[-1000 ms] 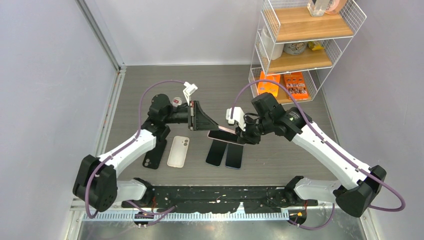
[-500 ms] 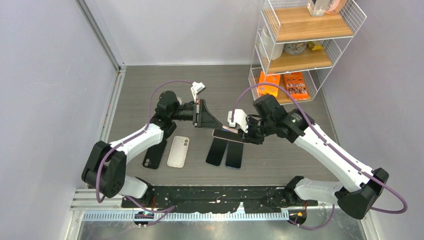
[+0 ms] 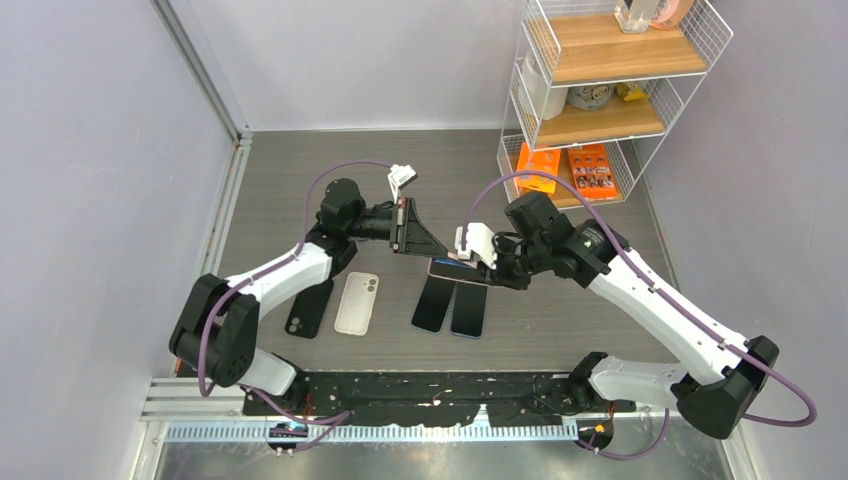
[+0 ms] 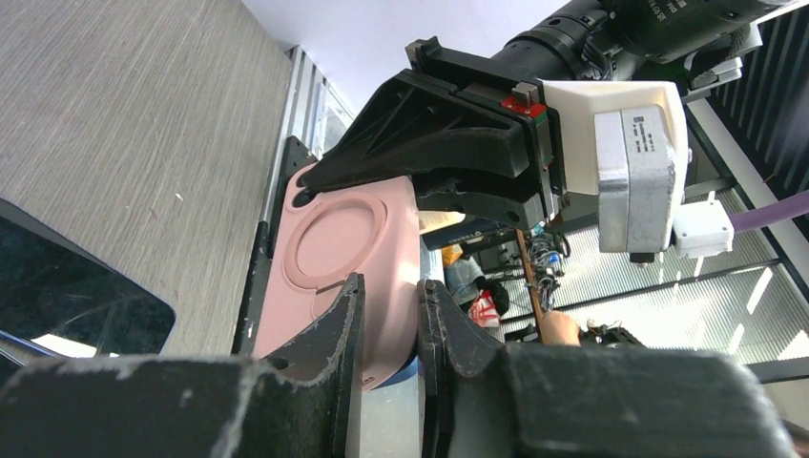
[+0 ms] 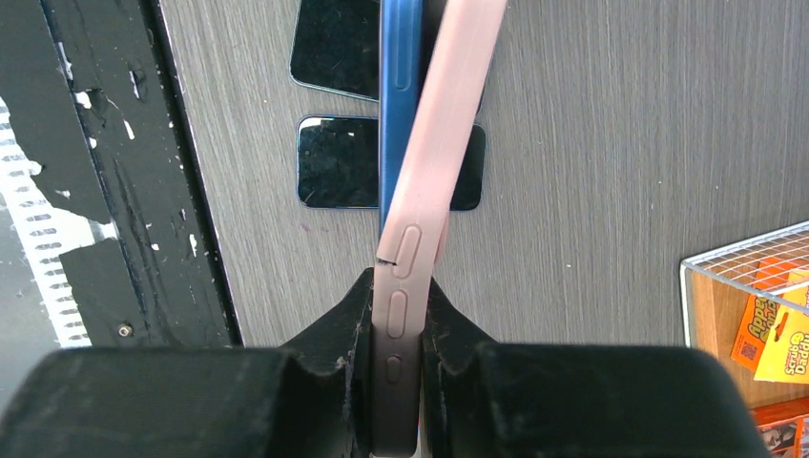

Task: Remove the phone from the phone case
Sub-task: Remove the phone case from the phone.

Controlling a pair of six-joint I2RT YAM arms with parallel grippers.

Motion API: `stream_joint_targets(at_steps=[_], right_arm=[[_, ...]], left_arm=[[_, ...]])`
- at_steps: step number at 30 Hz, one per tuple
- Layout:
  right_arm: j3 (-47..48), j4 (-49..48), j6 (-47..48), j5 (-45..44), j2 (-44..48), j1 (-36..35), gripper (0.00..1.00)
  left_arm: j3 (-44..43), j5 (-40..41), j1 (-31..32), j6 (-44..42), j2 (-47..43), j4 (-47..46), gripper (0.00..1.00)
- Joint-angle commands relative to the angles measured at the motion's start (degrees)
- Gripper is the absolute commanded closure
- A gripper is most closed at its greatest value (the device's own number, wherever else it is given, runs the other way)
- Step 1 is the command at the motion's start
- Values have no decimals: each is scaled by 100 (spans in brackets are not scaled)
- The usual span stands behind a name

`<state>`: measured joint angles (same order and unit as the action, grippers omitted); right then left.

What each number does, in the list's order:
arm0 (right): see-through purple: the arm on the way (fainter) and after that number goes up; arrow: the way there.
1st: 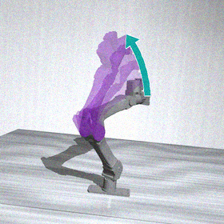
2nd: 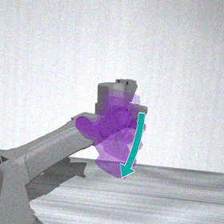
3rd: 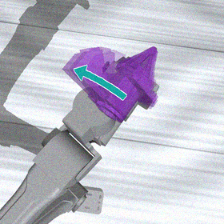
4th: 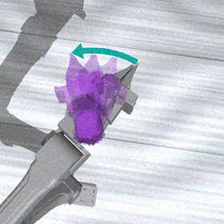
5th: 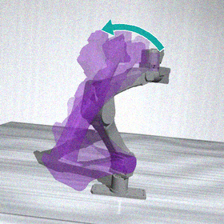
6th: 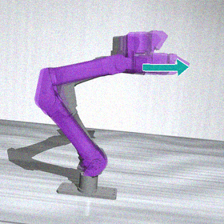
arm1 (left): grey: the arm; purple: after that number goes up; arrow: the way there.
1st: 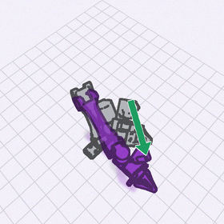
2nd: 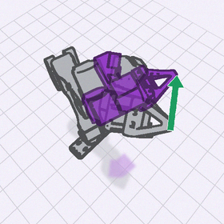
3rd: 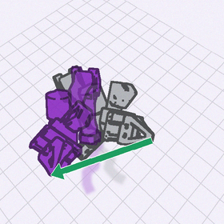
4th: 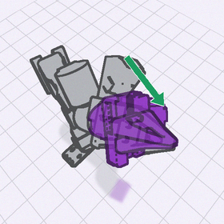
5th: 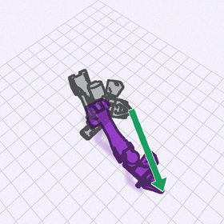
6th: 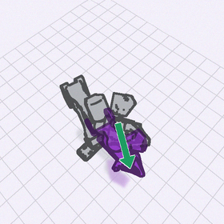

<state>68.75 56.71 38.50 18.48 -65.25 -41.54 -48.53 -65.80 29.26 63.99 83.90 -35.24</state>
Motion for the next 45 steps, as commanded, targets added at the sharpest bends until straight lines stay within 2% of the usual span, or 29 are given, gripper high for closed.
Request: stream_joint_targets(at_steps=[1,11,21,23,28,33,40,45], right_arm=[[442,-1254,432,895,422,-320,95],[539,-1162,457,888,377,-416,95],[375,-1155,384,854,317,-385,95],[334,-1135,378,842,306,-355,95],[251,-1097,342,794,304,-272,95],[309,-987,266,934,299,-159,95],[428,-820,226,1099,226,-60,95],[544,-659,205,1291,151,-13,95]], left_arm=[[-72,915,-16,-282,337,797,100],[-164,925,-8,-532,385,988,100],[-213,577,-8,-1507,-35,1507,99],[-194,484,-8,-1618,-160,1527,93],[-208,256,-8,-1956,-514,1746,66],[-358,39,-16,-2460,-806,2415,48],[-463,-277,-25,-3070,-1416,2866,21],[-681,-606,-79,-3956,-1811,3834,1]])
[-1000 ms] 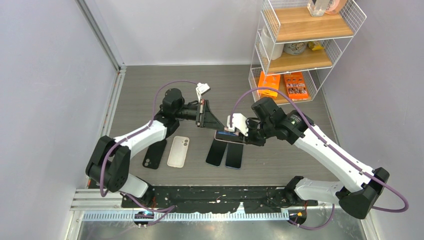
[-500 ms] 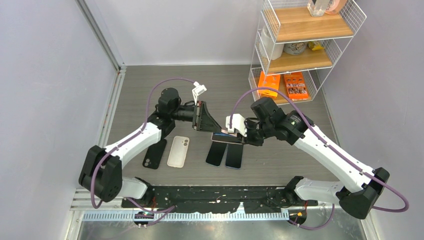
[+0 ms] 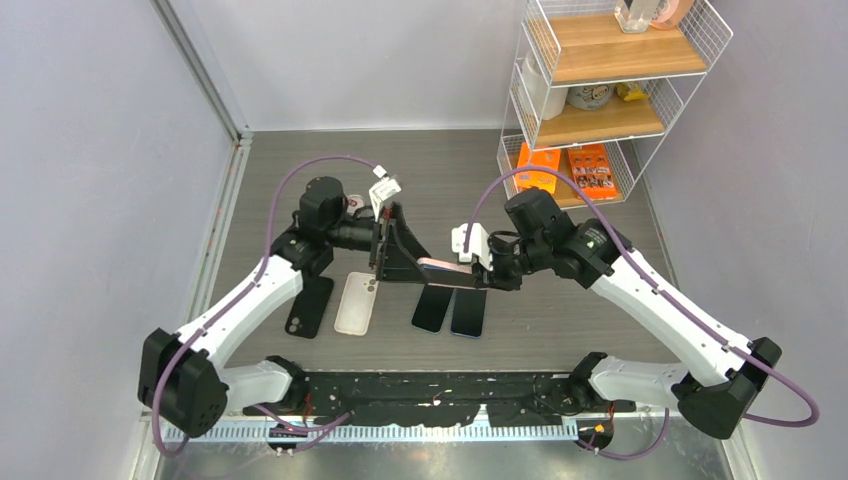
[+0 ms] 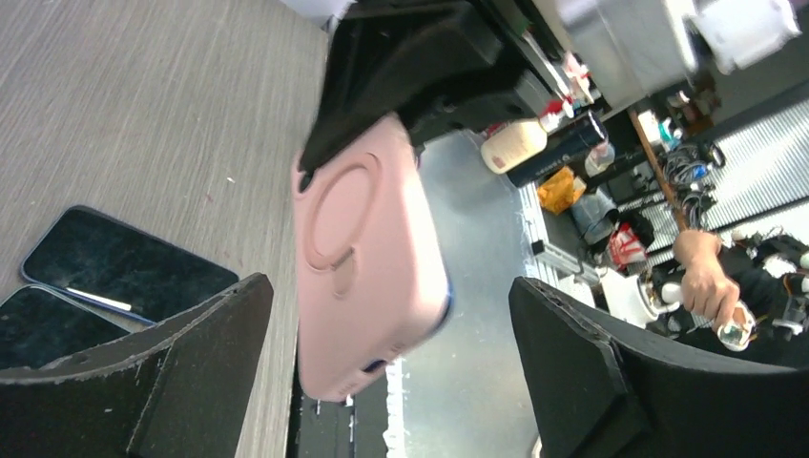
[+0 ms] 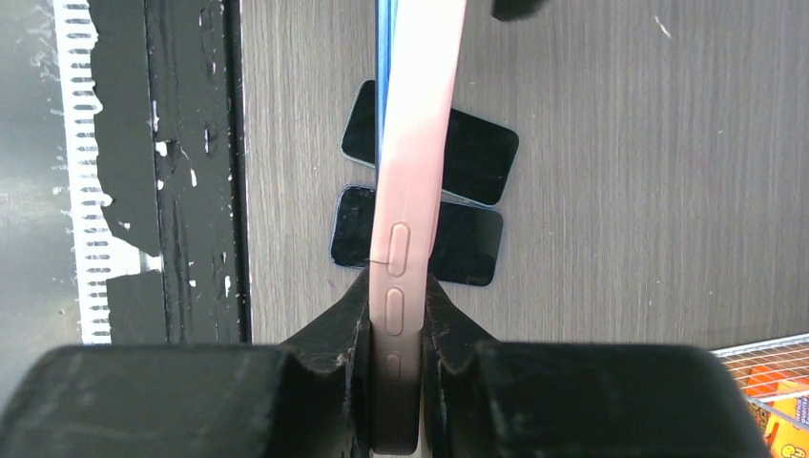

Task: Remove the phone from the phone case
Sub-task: Remove the phone case from the phone.

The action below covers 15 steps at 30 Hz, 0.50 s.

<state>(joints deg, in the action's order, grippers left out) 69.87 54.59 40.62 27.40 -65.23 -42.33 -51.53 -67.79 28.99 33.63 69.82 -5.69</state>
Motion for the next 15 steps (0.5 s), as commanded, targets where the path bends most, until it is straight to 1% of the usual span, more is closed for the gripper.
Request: stream_joint_targets(at_steps=[1,5,8,11,15], right_arm=[[445,-398,-9,407,141,66,95],[526,-272,5,511,100,68,95],[594,-172,19,731,96,79,95],[779,61,99,969,51,89,95],[1034,327,47,1370,-52,84,95]], left_arm=[[-420,-418,-52,-1123,-487,1116,1],[-576,-344,-62,-2115,-852,2030,0],[-668,-58,-62,-3066,-1097,2789,0],[-638,213,-49,-4016,-1318,3126,0],[-547,472,20,-4684,-1477,3316,1]])
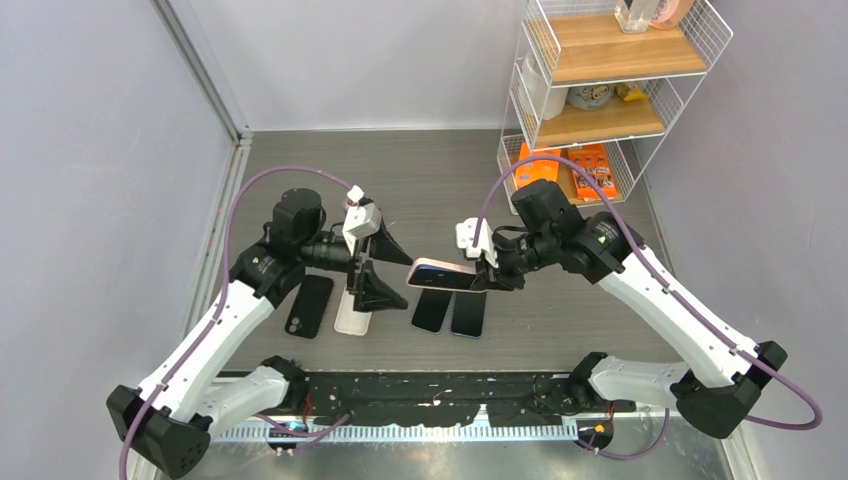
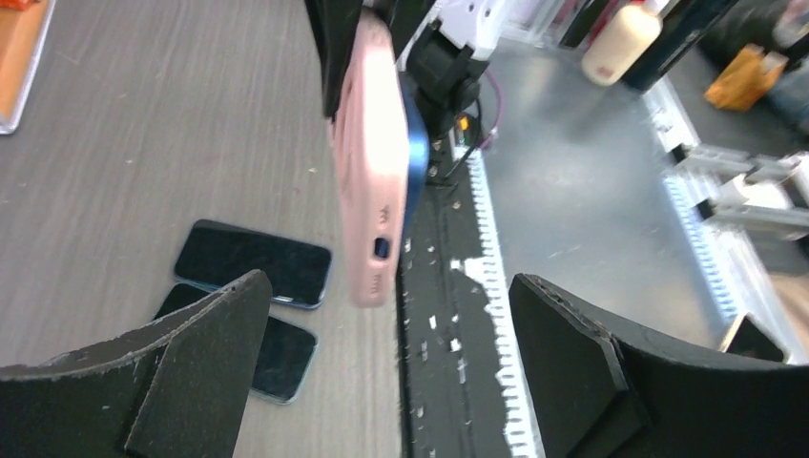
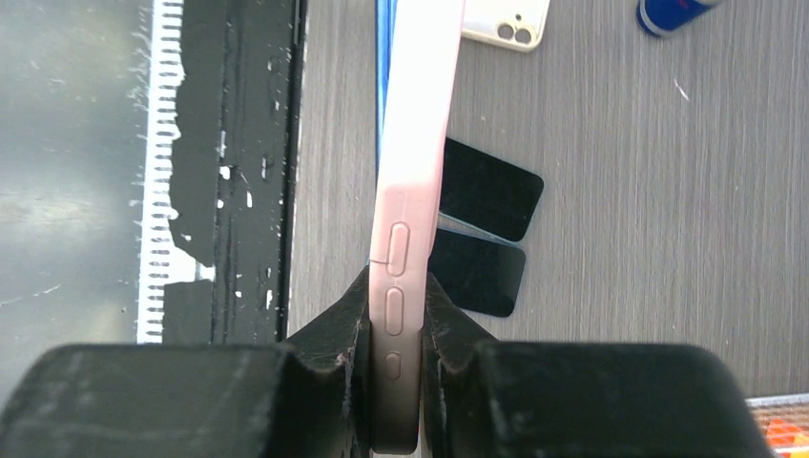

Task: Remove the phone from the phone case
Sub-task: Remove the phone case from the phone.

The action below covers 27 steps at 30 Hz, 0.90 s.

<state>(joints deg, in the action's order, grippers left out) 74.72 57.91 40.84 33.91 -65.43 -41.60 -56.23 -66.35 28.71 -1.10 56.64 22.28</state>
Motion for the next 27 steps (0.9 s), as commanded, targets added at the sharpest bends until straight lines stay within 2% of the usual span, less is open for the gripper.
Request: stream_joint_targets(at_steps=[1,4,8,12,18,27], right_arm=[[577,11,5,773,-45,12,95],[665,78,-82,960,-92,13,95],[729,136,-123,1085,-210,13,95],[788,135,-136,1179,-341,17,95],[905,156,-156,1207,-479,27,95],[905,168,-164,1212,-581,55,95]], left_arm=[[-34,366,90,-1297,-198,522,1],[46,479,202,-1383,-285,476,2],[66,523,268,-1332,-337,479,10],[103,504,322,-1375,-361,468,25],[72,577,467,-1673,-293,714,38],[-115,746,648,-2122,-151,1137,49]])
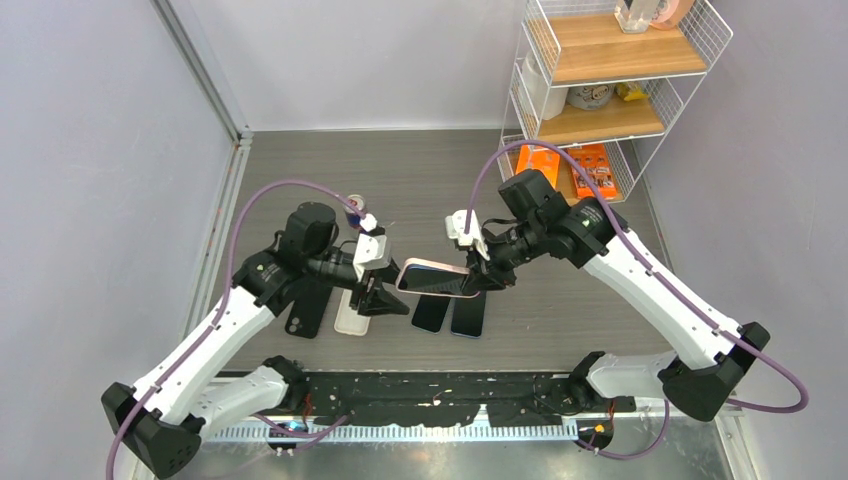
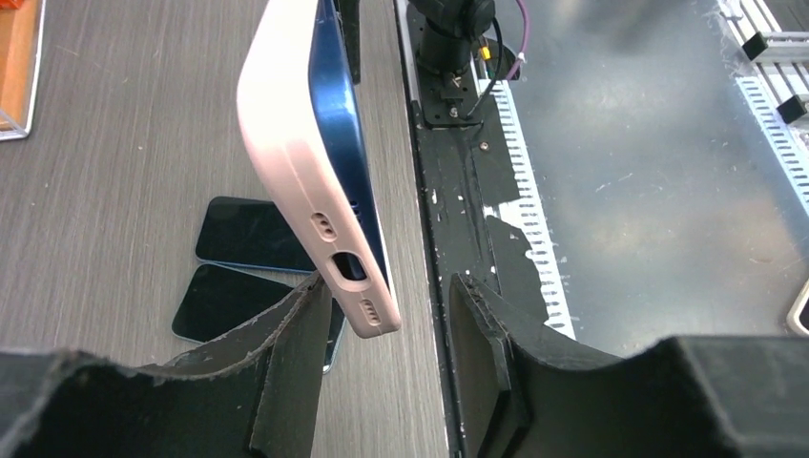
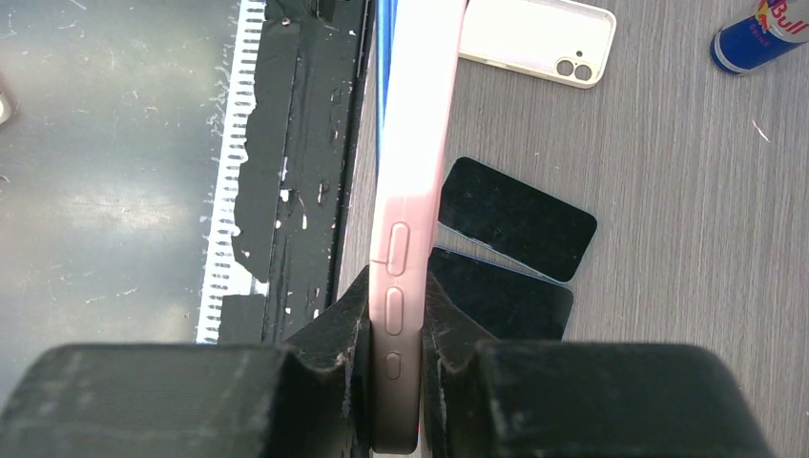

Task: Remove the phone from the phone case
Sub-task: Remove the phone case from the phone.

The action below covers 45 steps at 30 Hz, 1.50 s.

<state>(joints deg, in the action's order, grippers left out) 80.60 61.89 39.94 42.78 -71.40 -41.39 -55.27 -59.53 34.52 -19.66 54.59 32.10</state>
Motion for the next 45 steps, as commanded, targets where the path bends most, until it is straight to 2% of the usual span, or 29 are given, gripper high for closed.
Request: stream_joint_targets(at_steps=[1,22,23,27,28,35,45], right_arm=[[310,-239,-74,333,6,34,95],[167,-295,-75,377,11,58,95],[162,-297,-74,390,11,60,95],[138,-302,-66,463,5,77,95],[130,-301,-52,478,4,84,95],[65,-70,273,780,7,96,95],[110,443,810,1282,-94,96,95]], left_arm=[[-222,74,79,-266,74,156,49],[-191,107,146,-12,217,-286,67],[-190,95,144,-12,218,-297,69],[-137,1,150,-68,244,-353,97],[-118,-32,151,-127,243,-353,100],[-174,-193,151,-1358,271,181,100],[-928,-318,151,-3445,754,1653,100]])
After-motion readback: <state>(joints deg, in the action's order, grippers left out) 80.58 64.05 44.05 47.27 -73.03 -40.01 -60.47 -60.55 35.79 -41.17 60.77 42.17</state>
